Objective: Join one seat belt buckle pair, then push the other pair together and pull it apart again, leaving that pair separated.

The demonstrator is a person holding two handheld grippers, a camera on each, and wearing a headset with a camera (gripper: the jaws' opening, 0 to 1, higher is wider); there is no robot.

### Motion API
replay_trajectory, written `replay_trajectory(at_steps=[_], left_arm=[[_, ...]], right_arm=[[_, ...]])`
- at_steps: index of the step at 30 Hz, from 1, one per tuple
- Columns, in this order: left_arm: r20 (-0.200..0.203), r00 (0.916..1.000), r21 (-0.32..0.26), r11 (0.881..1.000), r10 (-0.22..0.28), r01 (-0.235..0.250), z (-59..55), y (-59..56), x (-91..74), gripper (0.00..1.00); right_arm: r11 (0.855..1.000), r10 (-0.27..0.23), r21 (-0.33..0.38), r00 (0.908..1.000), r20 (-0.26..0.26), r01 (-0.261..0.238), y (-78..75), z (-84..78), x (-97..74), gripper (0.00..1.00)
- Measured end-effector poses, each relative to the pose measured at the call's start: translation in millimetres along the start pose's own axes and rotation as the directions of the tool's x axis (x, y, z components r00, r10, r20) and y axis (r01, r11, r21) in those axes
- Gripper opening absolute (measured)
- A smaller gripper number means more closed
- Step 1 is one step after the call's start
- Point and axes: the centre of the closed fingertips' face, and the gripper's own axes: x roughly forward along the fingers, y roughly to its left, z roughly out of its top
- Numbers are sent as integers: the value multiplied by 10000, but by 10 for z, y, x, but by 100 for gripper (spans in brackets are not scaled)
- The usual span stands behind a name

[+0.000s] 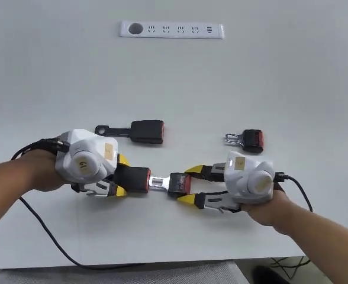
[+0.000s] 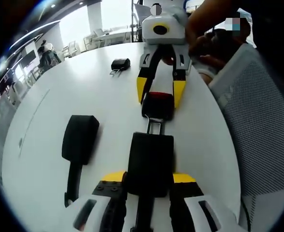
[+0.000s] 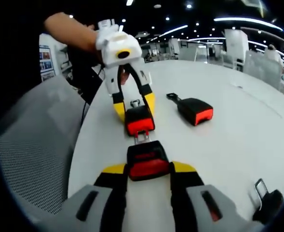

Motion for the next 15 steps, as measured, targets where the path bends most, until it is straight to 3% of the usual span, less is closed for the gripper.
replay_trajectory(at_steps=[6,10,13,15], left_arm=[[-297,9995,199,9998,-64,70,-23,6,7,35],[-249,9996,281,9996,-96,103,-31,6,16,35],[-609,9978,840,9960,-251,302,-31,0,31,34],[-637,9976,897,9954,-278,335,-31,4,37,34]], right_arm=[[9998,130,-114,9997,-193,-132,2,62,112,34],[9996,253,-127,9988,-411,-258,-18,58,109,34],[9995,321,-31,9979,-562,-323,-13,84,145,33],[9992,385,135,9982,-462,-379,0,120,203,33]])
